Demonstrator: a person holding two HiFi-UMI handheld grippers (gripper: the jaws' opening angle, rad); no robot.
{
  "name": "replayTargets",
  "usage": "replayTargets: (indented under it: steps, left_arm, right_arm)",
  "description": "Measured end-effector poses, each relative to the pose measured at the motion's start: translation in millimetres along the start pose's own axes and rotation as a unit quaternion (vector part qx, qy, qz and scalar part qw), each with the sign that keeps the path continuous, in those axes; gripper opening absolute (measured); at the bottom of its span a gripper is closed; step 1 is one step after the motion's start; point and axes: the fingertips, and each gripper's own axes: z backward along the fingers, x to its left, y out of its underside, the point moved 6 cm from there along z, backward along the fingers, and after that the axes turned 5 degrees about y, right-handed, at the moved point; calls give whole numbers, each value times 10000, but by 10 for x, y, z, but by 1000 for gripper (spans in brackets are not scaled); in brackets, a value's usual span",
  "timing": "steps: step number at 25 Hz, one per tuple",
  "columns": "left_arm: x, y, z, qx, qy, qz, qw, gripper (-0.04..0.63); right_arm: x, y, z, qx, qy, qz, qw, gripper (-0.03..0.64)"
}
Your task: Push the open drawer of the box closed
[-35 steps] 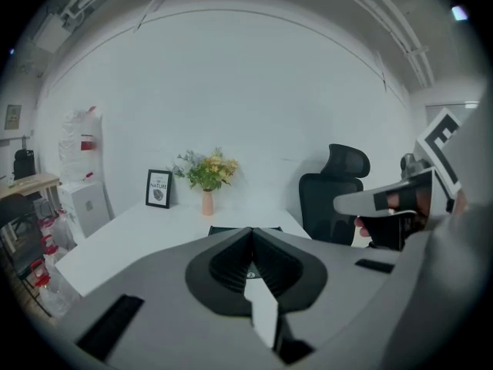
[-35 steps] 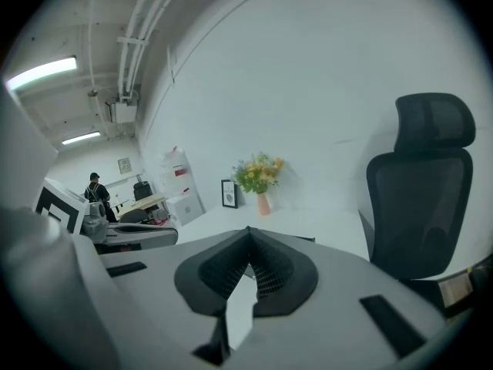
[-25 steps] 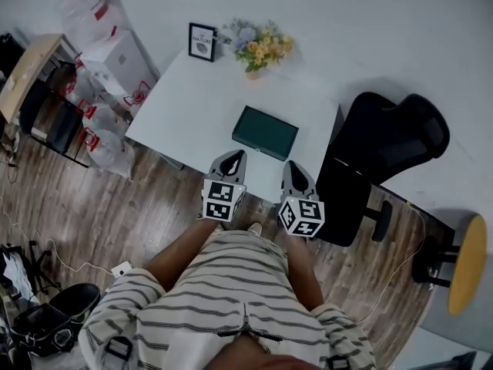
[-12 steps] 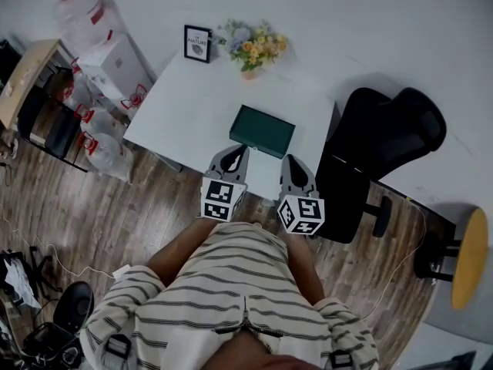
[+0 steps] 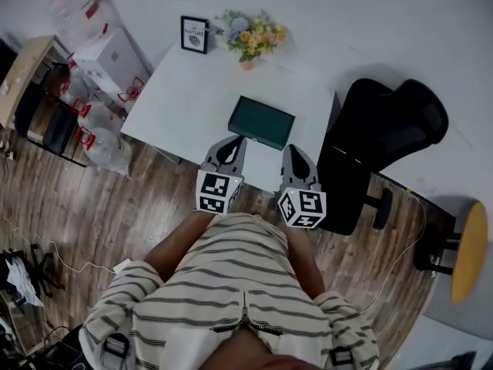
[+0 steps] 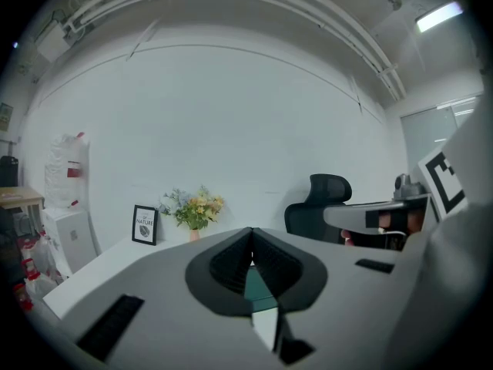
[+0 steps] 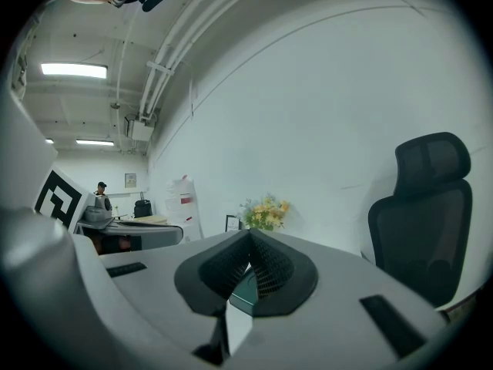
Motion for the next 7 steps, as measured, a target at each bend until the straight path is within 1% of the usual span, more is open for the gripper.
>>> replayTargets:
  steps: [7]
  left_arm:
    - [35, 15, -26, -38, 65, 63, 10000, 0]
  right_arm:
    - [7, 9, -38, -28, 6, 51, 10000, -5]
